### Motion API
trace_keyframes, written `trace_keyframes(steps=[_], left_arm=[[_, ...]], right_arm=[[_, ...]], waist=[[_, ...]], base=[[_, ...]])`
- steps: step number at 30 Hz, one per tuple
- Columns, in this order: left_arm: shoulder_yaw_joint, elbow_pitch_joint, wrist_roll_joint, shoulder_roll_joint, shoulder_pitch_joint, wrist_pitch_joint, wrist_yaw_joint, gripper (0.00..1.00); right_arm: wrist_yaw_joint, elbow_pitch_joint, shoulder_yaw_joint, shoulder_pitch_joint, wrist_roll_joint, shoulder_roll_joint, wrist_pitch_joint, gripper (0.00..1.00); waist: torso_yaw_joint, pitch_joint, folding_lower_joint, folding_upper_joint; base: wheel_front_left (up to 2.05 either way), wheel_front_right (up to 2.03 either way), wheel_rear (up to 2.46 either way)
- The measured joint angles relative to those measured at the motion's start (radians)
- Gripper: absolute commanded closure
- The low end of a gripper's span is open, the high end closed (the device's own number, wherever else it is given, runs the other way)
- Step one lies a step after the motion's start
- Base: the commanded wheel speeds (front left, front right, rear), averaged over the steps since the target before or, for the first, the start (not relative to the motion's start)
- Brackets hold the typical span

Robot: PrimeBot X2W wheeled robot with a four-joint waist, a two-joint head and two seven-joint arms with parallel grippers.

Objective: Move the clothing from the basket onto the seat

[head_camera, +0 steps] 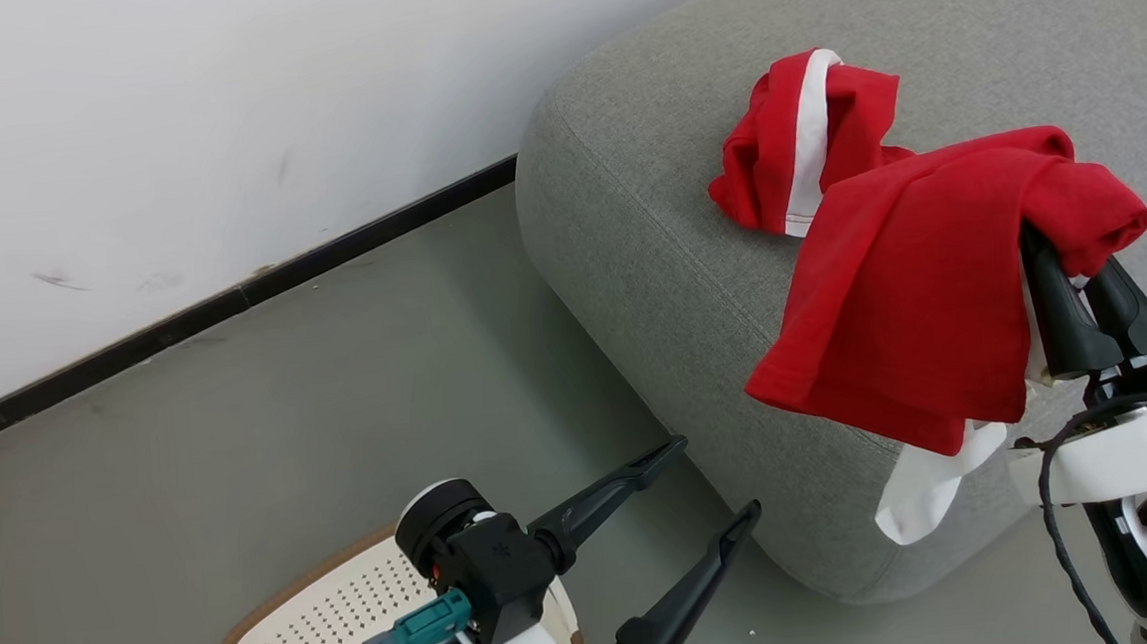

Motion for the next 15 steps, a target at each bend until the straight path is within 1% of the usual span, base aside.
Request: trace_keyframes(steps=[15], left_arm=[[-0.016, 0.002, -0.001, 0.001, 0.000, -0.008, 0.000, 0.00]], right_arm=[[0.000, 0.001, 0.002, 0.000, -0.001, 0.000, 0.000, 1.00]], waist=[[-0.027, -0.005, 0.0000, 0.0000]], base=[[0.00, 0.00, 0.00]])
